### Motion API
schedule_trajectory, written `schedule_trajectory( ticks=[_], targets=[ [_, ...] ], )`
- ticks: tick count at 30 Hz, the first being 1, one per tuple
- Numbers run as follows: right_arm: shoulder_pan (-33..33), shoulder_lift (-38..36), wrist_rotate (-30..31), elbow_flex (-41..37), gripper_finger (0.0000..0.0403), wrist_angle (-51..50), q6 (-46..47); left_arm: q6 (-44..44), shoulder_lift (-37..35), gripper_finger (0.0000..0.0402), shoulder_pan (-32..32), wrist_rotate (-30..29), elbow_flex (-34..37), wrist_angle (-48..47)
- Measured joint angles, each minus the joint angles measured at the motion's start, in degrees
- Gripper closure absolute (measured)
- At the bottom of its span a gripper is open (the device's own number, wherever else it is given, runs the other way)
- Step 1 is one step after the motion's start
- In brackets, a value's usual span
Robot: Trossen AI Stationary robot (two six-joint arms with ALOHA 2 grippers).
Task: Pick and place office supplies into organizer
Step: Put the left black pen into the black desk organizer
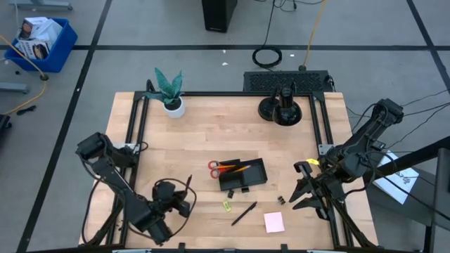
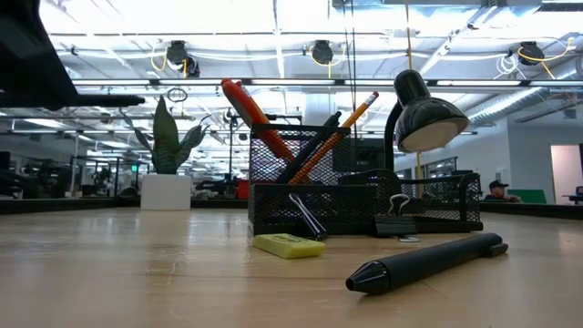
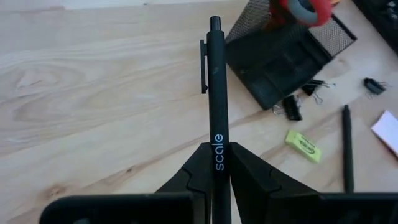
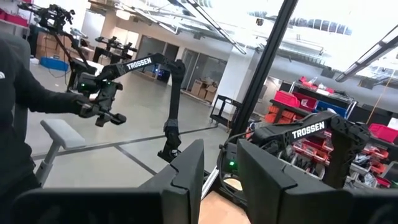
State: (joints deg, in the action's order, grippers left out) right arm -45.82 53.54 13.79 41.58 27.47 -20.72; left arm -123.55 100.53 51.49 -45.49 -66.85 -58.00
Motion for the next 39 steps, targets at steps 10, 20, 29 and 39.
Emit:
schedule_trajectory(
  ticks=[10,20,29,39],
  targets=[
    [0.0,0.0,0.1,0.0,0.0314,1.5,0.1,1.1,0.0,0.0355,3.5,-4.4,0.0,0.0],
    [1.3,0.0,0.1,0.0,0.0314,1.5,0.1,12.7,-0.2,0.0355,4.4,-16.3,-3.7,0.2],
    [3.6,0.0,-0.1,0.0,0.0314,1.5,2.3,29.9,-0.2,0.0355,2.2,-24.0,-13.0,-2.9],
    [6.6,2.9,-0.2,0.0,0.0314,1.3,6.7,52.4,-0.2,0.0355,-2.9,-30.3,-23.4,-4.0]
  ],
)
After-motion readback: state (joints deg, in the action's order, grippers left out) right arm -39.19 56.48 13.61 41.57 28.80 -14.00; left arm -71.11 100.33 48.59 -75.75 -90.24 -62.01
